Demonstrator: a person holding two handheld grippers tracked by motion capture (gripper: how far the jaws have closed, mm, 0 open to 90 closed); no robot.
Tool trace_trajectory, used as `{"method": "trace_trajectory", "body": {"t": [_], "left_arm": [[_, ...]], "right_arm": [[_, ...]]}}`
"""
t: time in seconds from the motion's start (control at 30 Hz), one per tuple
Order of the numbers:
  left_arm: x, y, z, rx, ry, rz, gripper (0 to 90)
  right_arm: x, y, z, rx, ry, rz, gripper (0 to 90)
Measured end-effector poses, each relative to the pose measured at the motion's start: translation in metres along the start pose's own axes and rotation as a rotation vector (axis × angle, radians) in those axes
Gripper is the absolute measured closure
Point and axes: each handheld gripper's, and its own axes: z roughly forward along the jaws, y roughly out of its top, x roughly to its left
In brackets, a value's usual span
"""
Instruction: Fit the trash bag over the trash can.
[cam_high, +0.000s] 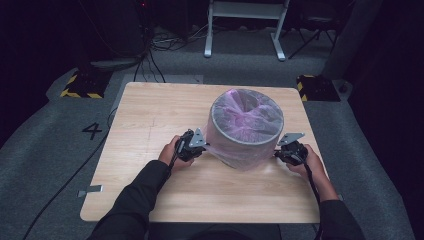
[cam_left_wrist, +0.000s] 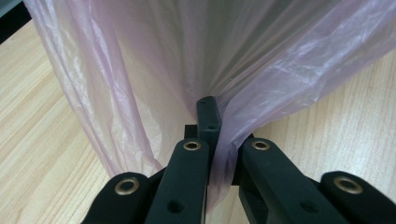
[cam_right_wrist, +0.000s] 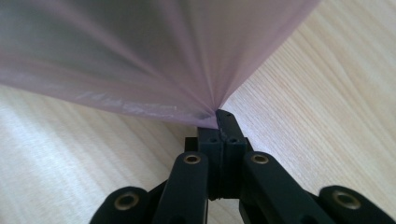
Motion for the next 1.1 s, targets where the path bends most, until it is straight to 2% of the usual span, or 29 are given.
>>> {"method": "trace_trajectory", "body": {"t": [0.1, 0.13, 0.17, 0.2, 0.23, 0.27, 0.3, 0.37, 0.4, 0.47, 0.57, 0.63, 0.67, 0.73, 0.8, 0.87, 0.97, 1.03, 1.1], "left_arm": [[-0.001, -0.001, -0.004, -0.006, 0.016, -0.026, 62.4], [-0.001, -0.003, -0.007, -0.016, 0.024, -0.04, 58.3], [-0.002, -0.005, -0.01, -0.027, 0.037, -0.062, 50.0], [-0.003, -0.008, -0.015, -0.039, 0.047, -0.102, 38.9], [-0.003, -0.009, -0.019, -0.045, 0.053, -0.119, 25.7], [-0.003, -0.012, -0.025, -0.068, 0.054, -0.13, 20.5], [-0.004, -0.014, -0.032, -0.088, 0.05, -0.141, 18.7], [-0.007, -0.019, -0.045, -0.124, 0.064, -0.165, 17.0], [-0.009, -0.021, -0.051, -0.136, 0.058, -0.175, 17.0], [-0.012, -0.026, -0.06, -0.157, 0.013, -0.198, 17.0], [-0.021, -0.034, -0.065, -0.156, 0.007, -0.209, 17.8], [-0.028, -0.035, -0.063, -0.137, 0.027, -0.202, 17.9], [-0.031, -0.033, -0.063, -0.143, 0.031, -0.205, 17.0], [-0.034, -0.023, -0.068, -0.196, 0.033, -0.205, 15.7], [-0.035, -0.013, -0.074, -0.24, 0.041, -0.201, 15.6], [-0.037, -0.004, -0.079, -0.259, 0.047, -0.184, 15.5], [-0.043, 0.004, -0.084, -0.251, 0.051, -0.155, 15.5], [-0.045, 0.007, -0.086, -0.232, 0.06, -0.126, 15.6], [-0.046, 0.006, -0.091, -0.228, 0.069, -0.124, 15.6]], "right_arm": [[-0.006, -0.004, 0.001, -0.013, 0.008, 0.034, 90.0], [-0.007, -0.005, 0.0, -0.019, 0.007, 0.049, 90.0], [-0.009, -0.006, -0.001, -0.026, 0.009, 0.065, 86.0], [-0.011, -0.008, -0.003, -0.035, 0.01, 0.087, 77.4], [-0.013, -0.01, -0.005, -0.042, 0.013, 0.107, 76.9], [-0.014, -0.012, -0.007, -0.053, 0.018, 0.103, 75.5], [-0.015, -0.015, -0.01, -0.065, 0.013, 0.111, 70.4], [-0.018, -0.021, -0.016, -0.088, 0.025, 0.151, 52.1], [-0.02, -0.025, -0.02, -0.103, 0.035, 0.174, 47.7], [-0.023, -0.032, -0.032, -0.153, 0.052, 0.195, 37.8], [-0.025, -0.038, -0.052, -0.231, 0.075, 0.221, 28.5], [-0.023, -0.037, -0.068, -0.296, 0.081, 0.235, 26.6], [-0.022, -0.035, -0.076, -0.334, 0.09, 0.233, 25.6], [-0.019, -0.028, -0.09, -0.388, 0.074, 0.225, 25.8], [-0.016, -0.018, -0.102, -0.419, 0.051, 0.216, 26.2], [-0.015, -0.008, -0.112, -0.45, 0.039, 0.217, 26.4], [-0.014, 0.007, -0.127, -0.481, 0.016, 0.203, 26.8], [-0.014, 0.018, -0.137, -0.511, 0.029, 0.197, 27.9], [-0.013, 0.029, -0.147, -0.519, 0.014, 0.182, 28.4]]}}
